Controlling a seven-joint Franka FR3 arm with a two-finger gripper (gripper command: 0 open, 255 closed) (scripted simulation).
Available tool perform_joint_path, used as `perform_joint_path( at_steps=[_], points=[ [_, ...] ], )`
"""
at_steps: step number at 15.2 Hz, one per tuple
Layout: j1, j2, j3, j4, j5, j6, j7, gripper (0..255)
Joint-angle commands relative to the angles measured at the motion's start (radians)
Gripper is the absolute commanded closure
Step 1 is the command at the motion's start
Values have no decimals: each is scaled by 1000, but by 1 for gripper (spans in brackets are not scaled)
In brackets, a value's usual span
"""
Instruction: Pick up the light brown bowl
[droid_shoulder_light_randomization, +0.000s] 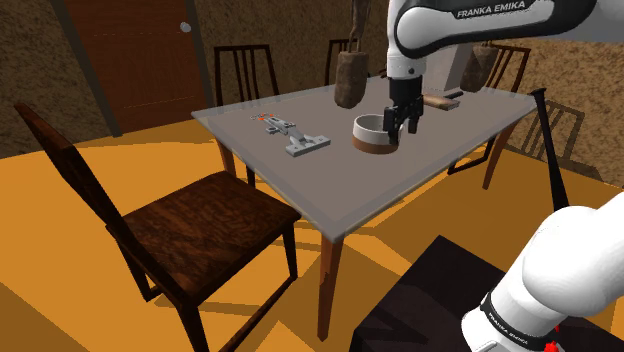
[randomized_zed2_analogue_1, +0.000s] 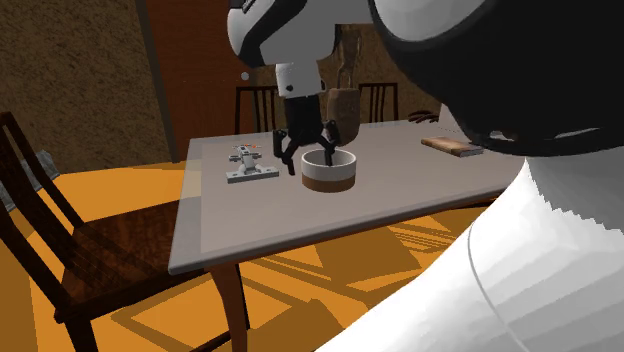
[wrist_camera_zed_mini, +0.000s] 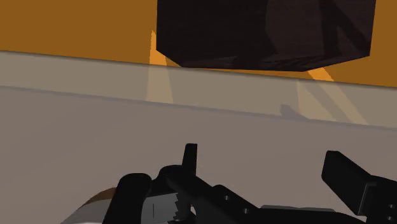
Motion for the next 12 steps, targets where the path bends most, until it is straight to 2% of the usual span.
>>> perform_joint_path(
  at_steps=[1,7,12],
  points=[
    [-3,80,-9,66,6,19,-6,0],
    [-22,308,-45,287,32,41,-49,0],
    [-45,509,-68,517,68,20,-85,0]
  ],
)
